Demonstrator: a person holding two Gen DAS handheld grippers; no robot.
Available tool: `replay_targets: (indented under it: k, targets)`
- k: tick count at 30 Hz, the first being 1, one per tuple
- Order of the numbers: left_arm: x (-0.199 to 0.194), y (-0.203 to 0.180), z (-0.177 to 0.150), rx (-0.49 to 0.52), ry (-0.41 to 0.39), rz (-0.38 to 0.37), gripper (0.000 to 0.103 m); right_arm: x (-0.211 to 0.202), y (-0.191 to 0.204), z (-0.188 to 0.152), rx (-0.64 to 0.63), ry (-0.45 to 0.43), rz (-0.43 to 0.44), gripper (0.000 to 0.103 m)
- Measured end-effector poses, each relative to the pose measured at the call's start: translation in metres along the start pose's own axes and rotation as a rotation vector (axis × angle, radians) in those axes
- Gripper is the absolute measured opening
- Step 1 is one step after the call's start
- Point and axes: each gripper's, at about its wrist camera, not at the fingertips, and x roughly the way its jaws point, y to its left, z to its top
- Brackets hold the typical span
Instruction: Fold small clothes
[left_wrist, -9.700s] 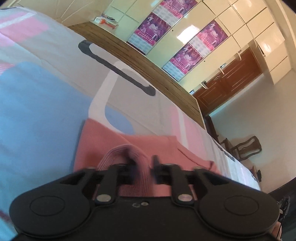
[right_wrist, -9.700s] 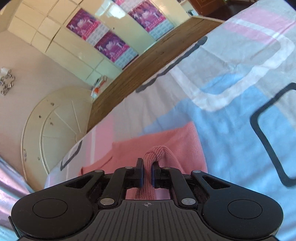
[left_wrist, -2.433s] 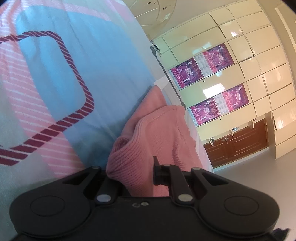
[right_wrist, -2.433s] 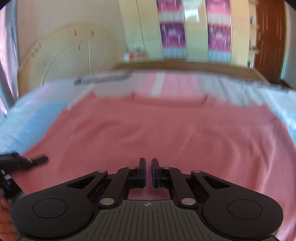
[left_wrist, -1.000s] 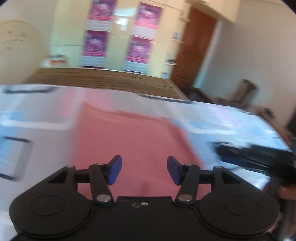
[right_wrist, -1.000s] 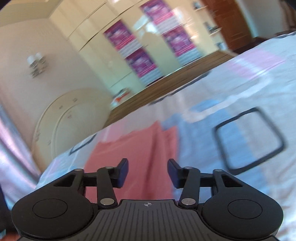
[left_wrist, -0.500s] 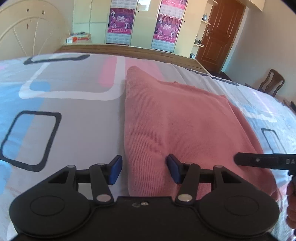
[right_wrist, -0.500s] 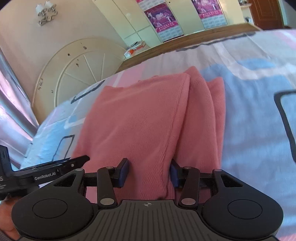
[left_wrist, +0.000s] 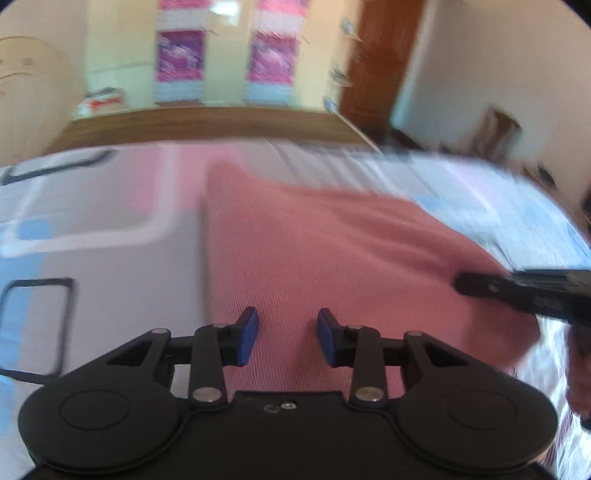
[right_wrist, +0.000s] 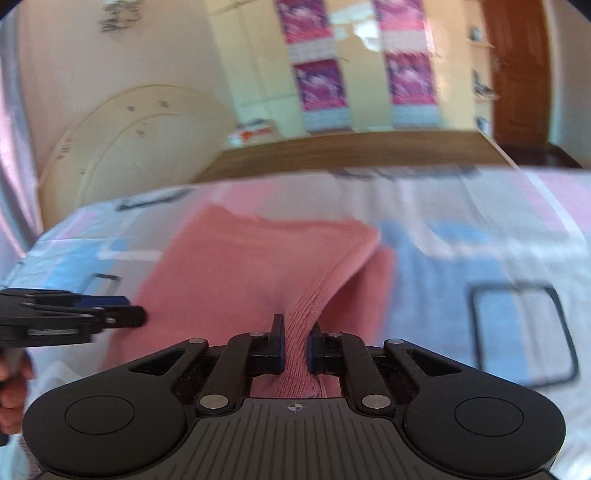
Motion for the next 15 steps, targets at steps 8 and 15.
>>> replay_targets:
  k: [8, 15]
  targets:
    - [-0.009, 0.004, 0.014, 0.037, -0.052, 0.008, 0.036, 0.005, -0.034, -0.013, 0.131, -0.034, 0.05, 0.028]
    - [0.061, 0.024, 0.055, 0.001, 0.004, 0.037, 0.038, 0.047, -0.038, 0.027, 0.03, -0.045, -0.007, 0.011]
